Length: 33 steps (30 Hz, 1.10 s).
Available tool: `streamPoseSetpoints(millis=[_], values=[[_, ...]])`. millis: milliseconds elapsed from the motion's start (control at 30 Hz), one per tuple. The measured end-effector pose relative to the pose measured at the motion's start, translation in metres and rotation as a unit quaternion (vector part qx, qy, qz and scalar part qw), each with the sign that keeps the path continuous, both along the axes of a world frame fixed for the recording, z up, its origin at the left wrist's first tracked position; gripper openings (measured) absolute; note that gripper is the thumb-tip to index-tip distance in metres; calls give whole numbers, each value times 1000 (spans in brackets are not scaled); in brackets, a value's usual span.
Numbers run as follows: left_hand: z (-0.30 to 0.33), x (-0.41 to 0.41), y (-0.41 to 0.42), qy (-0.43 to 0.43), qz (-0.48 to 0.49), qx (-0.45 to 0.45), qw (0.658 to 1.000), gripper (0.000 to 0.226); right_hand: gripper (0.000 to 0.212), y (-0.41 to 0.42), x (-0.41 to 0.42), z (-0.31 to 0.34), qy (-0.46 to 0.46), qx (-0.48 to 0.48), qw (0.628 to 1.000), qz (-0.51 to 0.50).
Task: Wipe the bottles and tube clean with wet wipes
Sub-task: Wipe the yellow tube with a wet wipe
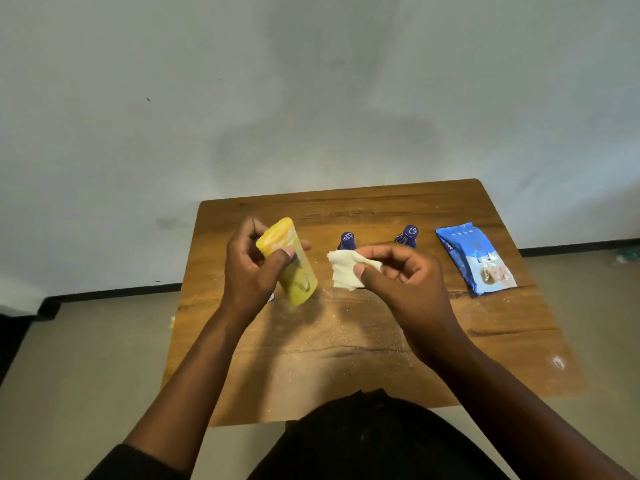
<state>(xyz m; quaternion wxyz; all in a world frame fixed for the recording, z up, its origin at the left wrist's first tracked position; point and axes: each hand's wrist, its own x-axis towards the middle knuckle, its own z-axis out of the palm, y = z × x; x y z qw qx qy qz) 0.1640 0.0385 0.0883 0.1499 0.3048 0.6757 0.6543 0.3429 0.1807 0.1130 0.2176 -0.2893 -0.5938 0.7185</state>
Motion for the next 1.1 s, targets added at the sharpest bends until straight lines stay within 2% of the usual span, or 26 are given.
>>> streamPoseSetpoints(millis=[100,167,233,267,367,433,500,567,733,767,833,900,967,1100], values=[[2,14,-3,-70,-25,70,995,28,21,-1,-5,10,25,-1,1000,12],[4,26,-3,-153,-42,110,981,29,26,-2,-9,14,40,11,999,16],[6,37,-4,-240,-40,113,964,36,30,-4,-13,19,47,44,998,9],[9,43,-4,-281,-35,106,953,44,31,-5,-15,21,47,73,996,-1],[19,56,-1,-374,-17,71,925,89,29,-12,-22,26,61,198,978,-28],[26,61,3,-382,-3,82,920,94,28,-18,-28,26,70,347,934,-39],[31,63,9,-373,21,100,922,87,30,-27,-35,20,86,477,874,-29],[34,64,13,-366,35,121,922,79,28,-35,-37,12,92,534,840,11],[36,64,12,-385,51,120,914,74,25,-41,-22,4,68,596,792,116],[36,65,12,-384,58,117,914,68,26,-40,-21,4,67,606,784,115],[35,69,12,-375,51,109,919,57,26,-35,-24,8,78,600,793,77],[35,75,14,-367,38,116,922,66,26,-31,-31,15,94,580,809,21],[34,76,13,-359,31,132,923,73,26,-33,-33,20,96,586,804,-5],[35,69,9,-355,25,134,925,65,25,-45,-19,13,82,621,778,47]])
